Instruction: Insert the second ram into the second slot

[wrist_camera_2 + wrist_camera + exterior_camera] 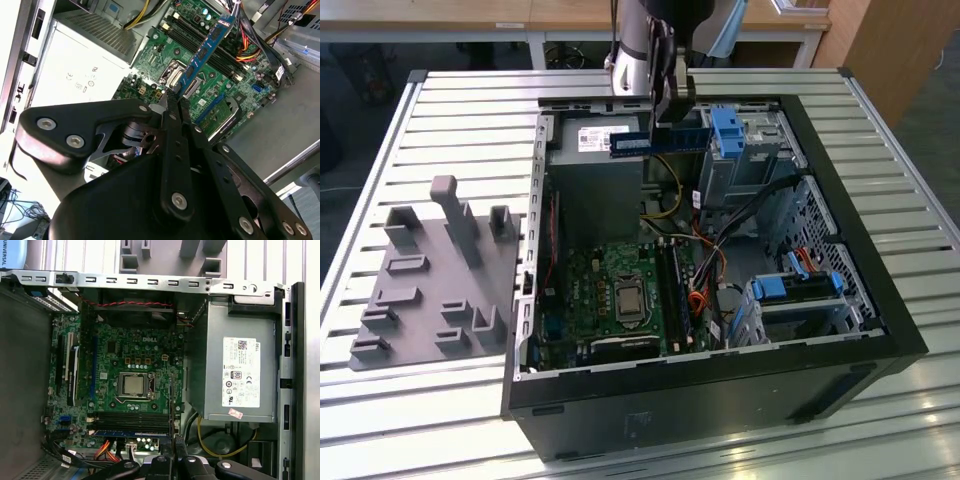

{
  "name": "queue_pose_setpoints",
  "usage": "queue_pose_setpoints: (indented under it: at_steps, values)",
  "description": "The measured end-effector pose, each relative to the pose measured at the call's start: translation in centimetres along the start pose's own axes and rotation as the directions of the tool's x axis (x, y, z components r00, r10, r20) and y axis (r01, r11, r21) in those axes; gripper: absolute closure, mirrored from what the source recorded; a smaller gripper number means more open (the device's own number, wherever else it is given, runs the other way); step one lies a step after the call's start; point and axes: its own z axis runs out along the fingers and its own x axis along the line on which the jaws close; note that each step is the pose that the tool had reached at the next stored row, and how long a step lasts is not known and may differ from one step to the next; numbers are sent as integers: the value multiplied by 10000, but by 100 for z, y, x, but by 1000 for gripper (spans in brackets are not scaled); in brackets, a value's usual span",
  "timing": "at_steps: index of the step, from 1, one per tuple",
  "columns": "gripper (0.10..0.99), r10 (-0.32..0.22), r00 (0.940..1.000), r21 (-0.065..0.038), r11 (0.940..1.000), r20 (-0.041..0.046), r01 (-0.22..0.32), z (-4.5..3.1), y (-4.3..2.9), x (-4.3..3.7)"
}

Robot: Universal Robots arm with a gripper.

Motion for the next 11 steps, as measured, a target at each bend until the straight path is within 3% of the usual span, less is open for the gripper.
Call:
queue_pose_setpoints:
  at_steps: [11]
  values:
    - [949, 0, 10000, 0, 10000, 1, 0, 2, 1, 30]
